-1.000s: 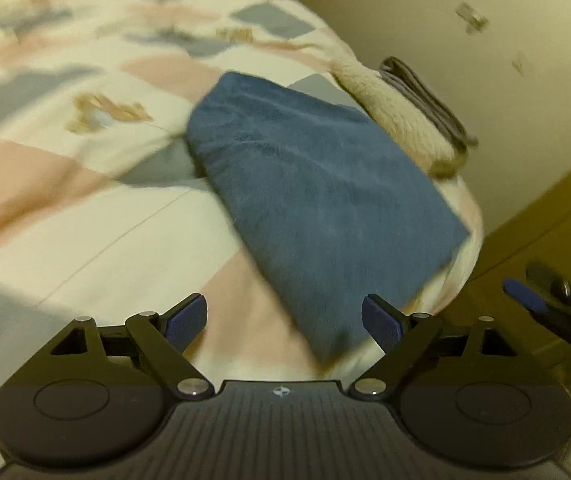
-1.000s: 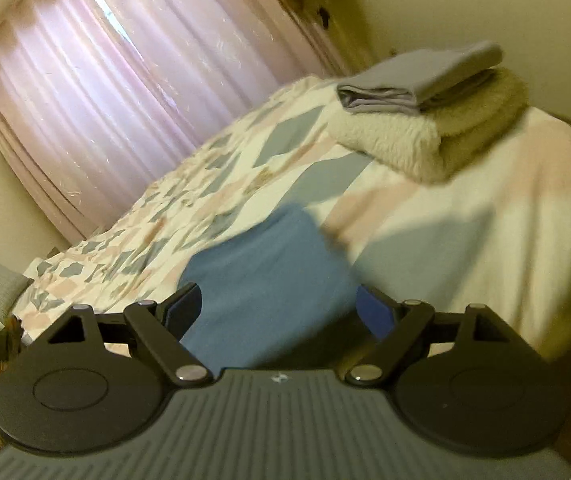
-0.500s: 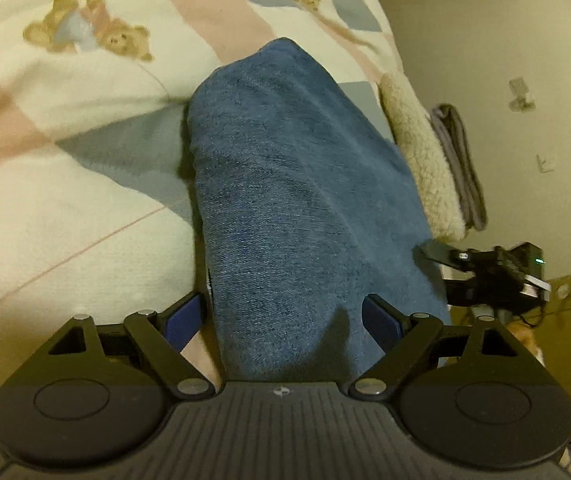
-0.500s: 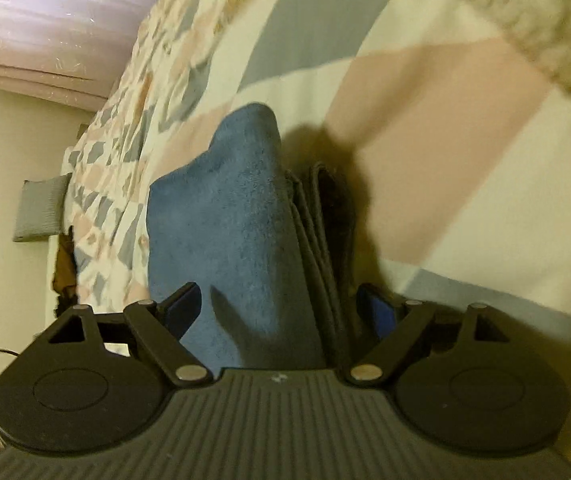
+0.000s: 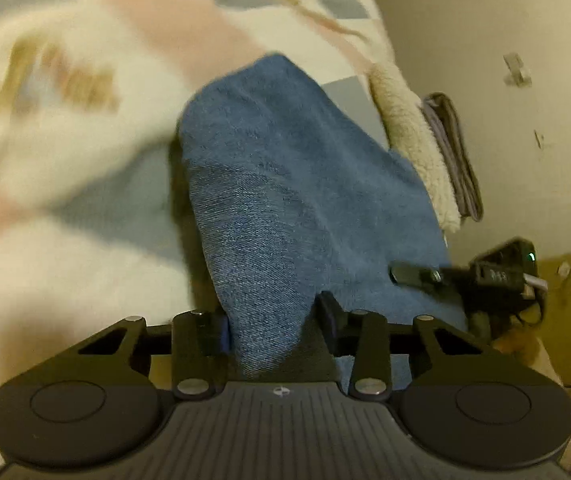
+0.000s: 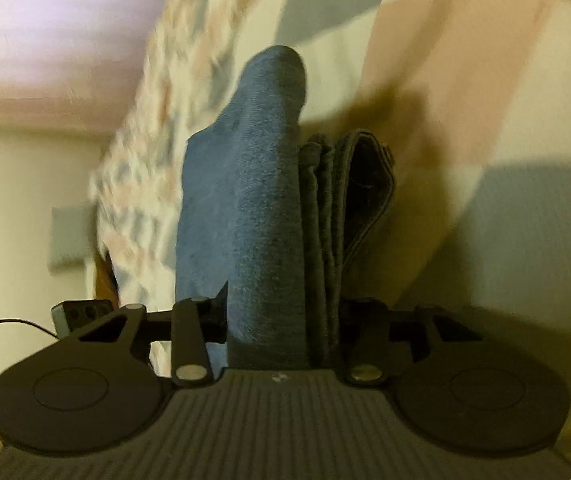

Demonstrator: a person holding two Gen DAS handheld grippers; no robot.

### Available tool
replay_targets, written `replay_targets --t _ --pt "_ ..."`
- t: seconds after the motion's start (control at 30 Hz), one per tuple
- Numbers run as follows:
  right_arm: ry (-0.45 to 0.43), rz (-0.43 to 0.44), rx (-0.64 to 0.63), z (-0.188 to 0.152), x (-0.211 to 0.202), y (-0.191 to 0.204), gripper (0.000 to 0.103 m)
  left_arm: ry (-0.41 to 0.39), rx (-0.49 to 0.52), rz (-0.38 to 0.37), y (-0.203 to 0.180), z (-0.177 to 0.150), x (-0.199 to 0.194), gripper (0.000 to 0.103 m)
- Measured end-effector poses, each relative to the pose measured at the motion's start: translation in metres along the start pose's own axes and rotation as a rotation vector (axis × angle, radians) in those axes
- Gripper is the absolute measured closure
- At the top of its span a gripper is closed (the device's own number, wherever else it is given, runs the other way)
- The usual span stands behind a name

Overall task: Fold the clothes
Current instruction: 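Lift the jeans bundle with both grippers and carry it over the fleece stack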

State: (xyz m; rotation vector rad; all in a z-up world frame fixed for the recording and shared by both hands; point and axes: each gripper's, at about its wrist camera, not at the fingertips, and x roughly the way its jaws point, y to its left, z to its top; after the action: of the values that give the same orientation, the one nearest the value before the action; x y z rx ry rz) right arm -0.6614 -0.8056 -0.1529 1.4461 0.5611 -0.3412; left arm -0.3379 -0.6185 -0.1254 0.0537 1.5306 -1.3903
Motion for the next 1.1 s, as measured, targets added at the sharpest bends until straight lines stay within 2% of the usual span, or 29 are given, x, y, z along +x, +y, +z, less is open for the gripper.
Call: replay_targets --t 0.03,0.1,0.13,0.2,0.27,0.33,0.4,0.43,0.53,0.67,0.8,0.87,0.97,1.1 --pt "-0.041 -0.001 0.051 -0.011 0.0 -0.008 0.062 0.012 0.021 -0.016 -0.004 0.01 -0.003 0.064" --pt "-0.115 -0.001 0.155 -0.03 0.001 -0.024 0.05 0.056 0.09 -0.017 -0.013 0.03 0.003 0.059" --pt "-0.117 0.003 0.195 -0.035 0.007 -0.035 0.05 0.084 0.122 -0.014 -0.014 0.038 0.011 0.056" --pt "-0.131 0.025 0.19 -0.036 0.014 -0.037 0.054 0.156 0.155 -0.003 -0.005 0.046 0.036 0.036" --pt "-0.145 0.048 0.186 -0.038 0.02 -0.039 0.059 0.206 0.099 -0.007 0.011 0.048 0.057 0.037" --pt "-0.172 0.066 0.199 -0.042 0.017 -0.037 0.064 0.198 0.052 -0.037 0.01 0.052 0.06 0.043" --pt "-0.221 0.091 0.212 -0.05 0.004 -0.027 0.067 0.201 0.087 -0.026 -0.011 0.062 0.053 0.063" --pt "-0.254 0.111 0.217 -0.054 -0.005 -0.021 0.068 0.197 0.108 -0.026 -0.022 0.067 0.048 0.067" --pt "-0.433 0.186 0.217 -0.054 -0.047 0.011 0.068 0.161 0.244 -0.055 -0.084 0.105 0.032 0.07" --pt "-0.718 0.238 0.196 -0.036 -0.109 0.051 0.068 0.12 0.503 -0.154 -0.196 0.173 0.032 0.068" --pt "-0.968 0.219 0.22 0.009 -0.159 0.053 0.068 0.143 0.743 -0.29 -0.31 0.246 0.089 0.066" --pt "-1.039 0.216 0.257 0.033 -0.175 0.04 0.068 0.168 0.828 -0.319 -0.353 0.27 0.128 0.066" --pt "-1.122 0.218 0.306 0.065 -0.195 0.017 0.068 0.206 0.869 -0.315 -0.38 0.285 0.171 0.066" --pt "-1.145 0.231 0.385 0.086 -0.196 -0.014 0.068 0.258 0.923 -0.31 -0.416 0.304 0.228 0.066"
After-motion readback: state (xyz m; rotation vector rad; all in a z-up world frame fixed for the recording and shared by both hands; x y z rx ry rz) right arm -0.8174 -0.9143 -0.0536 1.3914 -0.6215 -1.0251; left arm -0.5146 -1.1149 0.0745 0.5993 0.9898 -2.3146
